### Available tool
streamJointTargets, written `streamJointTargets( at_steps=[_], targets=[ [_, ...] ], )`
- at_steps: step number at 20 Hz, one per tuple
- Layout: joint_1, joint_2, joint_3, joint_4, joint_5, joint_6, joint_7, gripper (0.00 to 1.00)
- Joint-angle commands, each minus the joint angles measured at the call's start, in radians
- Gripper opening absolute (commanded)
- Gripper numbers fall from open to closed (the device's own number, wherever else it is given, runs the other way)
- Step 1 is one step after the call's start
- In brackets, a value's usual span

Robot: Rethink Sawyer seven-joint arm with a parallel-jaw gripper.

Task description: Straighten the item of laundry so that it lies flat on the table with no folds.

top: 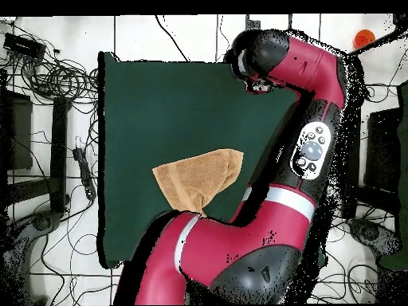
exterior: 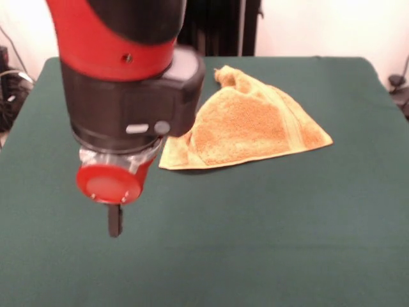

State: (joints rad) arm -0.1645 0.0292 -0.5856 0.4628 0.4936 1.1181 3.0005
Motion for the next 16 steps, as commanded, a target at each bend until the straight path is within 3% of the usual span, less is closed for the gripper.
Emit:
streamJointTargets(
  at_steps=[1, 16],
  targets=[
    [0.001, 0.083, 0.058, -0.060, 0.043, 0.140, 0.117, 1.00],
    [0.013, 0.135, -0.014, -0.190, 0.101, 0.202, 0.167, 1.00]
  ],
)
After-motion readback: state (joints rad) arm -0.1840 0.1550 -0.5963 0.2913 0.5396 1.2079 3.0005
